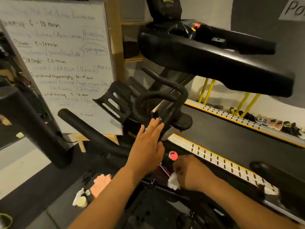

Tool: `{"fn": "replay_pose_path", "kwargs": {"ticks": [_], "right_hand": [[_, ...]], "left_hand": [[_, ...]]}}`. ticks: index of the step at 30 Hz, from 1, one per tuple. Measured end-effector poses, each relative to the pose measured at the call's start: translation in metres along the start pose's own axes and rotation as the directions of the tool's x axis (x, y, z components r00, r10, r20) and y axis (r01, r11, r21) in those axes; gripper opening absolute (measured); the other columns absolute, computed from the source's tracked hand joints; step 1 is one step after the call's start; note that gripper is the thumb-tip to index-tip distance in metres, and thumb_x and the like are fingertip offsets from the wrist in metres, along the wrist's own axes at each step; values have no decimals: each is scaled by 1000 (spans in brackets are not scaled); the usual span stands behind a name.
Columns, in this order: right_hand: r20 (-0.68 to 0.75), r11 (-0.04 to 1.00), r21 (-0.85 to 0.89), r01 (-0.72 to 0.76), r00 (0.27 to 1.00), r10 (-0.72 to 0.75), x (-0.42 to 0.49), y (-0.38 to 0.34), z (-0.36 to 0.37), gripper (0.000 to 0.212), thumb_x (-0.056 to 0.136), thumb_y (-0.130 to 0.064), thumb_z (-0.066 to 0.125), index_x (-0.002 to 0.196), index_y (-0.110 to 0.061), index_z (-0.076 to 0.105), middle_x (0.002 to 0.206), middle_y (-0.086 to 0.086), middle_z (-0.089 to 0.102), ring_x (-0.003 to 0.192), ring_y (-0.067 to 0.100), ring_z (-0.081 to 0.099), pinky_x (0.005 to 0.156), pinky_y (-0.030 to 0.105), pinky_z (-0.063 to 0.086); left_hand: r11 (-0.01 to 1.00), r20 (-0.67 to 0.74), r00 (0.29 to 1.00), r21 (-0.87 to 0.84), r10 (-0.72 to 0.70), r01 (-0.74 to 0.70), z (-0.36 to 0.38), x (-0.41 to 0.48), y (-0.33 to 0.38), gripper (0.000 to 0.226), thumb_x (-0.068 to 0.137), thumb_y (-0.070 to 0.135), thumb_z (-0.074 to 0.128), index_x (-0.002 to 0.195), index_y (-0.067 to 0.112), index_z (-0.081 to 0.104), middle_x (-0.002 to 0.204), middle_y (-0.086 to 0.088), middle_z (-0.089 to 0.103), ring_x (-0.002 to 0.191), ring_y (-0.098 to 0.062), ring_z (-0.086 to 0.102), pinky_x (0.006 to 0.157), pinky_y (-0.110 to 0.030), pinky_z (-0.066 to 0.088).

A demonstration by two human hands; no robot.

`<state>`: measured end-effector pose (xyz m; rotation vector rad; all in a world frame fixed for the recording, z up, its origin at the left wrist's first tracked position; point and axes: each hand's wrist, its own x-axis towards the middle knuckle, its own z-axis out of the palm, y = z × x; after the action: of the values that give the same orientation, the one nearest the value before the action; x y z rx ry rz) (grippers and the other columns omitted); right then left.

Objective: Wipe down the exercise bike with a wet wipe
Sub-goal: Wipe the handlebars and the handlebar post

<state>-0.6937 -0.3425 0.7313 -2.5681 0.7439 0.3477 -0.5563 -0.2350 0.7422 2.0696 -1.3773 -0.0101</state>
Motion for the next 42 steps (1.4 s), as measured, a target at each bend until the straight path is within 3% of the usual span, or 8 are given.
{"fn": "replay_pose_path", "kwargs": {"ticks": [3,7,11,20,25,29,34,42], "right_hand": [[-206,891,452,45,977,56,-29,24,5,9,83,-17,64,78,-23,67,79,0,67,74,13,64,64,24,51],[-115,399,915,64,988,106,-79,31,22,17,94,-6,58,96,-18,70,93,5,73,82,15,71,68,29,58],[-174,285,953,104,957,233,-112,37,39,16,97,-14,57,101,-22,70,97,3,73,88,18,72,70,28,58],[-168,304,948,93,958,231,-150,26,42,9,93,-16,62,96,-10,68,96,6,72,93,23,69,83,35,59],[-35,-138,989,51,992,121,-160,-14,46,4,94,-7,57,94,-5,60,97,14,71,91,26,68,81,36,59],[-28,75,997,27,999,16,-174,-37,62,9,89,0,61,95,-7,60,95,4,69,85,21,66,68,28,56],[-72,451,891,52,997,26,-195,-48,71,17,85,4,64,93,-11,65,95,13,62,85,24,60,72,31,54],[111,444,896,11,962,-249,-213,-91,81,49,84,-10,71,125,-34,57,123,-4,65,118,17,59,102,44,46]], "left_hand": [[983,-1,999,-180,-38,37,21,-38,41,47,96,6,48,143,15,46,148,12,37,140,4,22,122,-24,14],[798,177,938,-492,-299,347,53,-88,90,25,99,17,54,122,19,65,100,4,72,88,0,66,77,-20,52],[670,166,880,-590,-445,450,61,-112,108,14,96,21,62,100,16,75,71,-1,70,63,-3,59,60,-17,43],[207,253,734,-857,-630,473,30,-140,125,18,97,15,58,97,6,74,95,-17,74,87,-27,67,86,-41,51],[146,204,663,-890,-720,432,-1,-170,114,18,97,8,55,94,8,72,99,-18,72,92,-31,64,90,-50,51],[7,213,519,-921,-828,389,-30,-201,94,17,97,10,51,100,11,68,106,-14,68,98,-29,67,91,-49,53],[374,-64,587,-826,-807,423,-51,-235,82,14,100,19,50,98,23,63,102,-5,63,98,-23,62,84,-45,56],[755,81,910,-532,-406,384,-64,-251,98,16,98,18,56,100,30,67,98,7,67,94,-14,65,79,-36,57]]}}
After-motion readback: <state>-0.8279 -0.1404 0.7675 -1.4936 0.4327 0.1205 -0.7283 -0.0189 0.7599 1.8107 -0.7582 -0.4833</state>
